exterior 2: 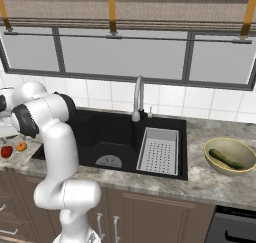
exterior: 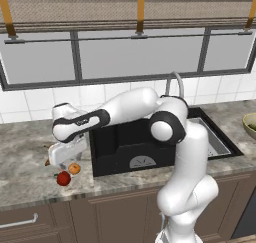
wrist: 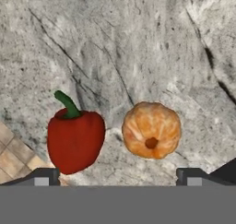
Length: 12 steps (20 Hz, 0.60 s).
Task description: There is a mixed pile of frozen fruits and vegetables on the counter. Locate all the frozen vegetables and place the items in a bowl on the counter. Take all the frozen fruits and defrost them in a running sink.
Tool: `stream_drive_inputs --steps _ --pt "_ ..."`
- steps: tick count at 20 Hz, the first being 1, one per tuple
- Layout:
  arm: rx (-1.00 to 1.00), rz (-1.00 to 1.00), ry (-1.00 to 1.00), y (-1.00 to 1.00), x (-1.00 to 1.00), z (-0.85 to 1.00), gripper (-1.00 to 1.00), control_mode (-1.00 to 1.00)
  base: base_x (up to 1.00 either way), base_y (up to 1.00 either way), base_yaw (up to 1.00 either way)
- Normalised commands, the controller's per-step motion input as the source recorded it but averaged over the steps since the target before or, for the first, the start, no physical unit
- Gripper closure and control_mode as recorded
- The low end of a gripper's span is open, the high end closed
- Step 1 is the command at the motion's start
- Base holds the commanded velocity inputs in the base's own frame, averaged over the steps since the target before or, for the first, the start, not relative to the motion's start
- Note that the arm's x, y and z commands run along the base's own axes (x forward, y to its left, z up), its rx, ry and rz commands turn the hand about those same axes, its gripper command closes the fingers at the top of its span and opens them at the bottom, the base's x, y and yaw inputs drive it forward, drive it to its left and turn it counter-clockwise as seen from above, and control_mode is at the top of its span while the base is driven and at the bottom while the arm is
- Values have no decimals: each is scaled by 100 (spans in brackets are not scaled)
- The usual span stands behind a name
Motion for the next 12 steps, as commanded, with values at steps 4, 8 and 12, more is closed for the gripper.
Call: stream_drive_inputs --steps 4,8,12 --pt "-1 -6 9 1 -21 13 -100 -100 0 0 0" --pt "0 -5 5 0 -39 2 -100 -100 0 0 0" --pt "0 -7 2 0 -35 2 -100 -100 0 0 0"
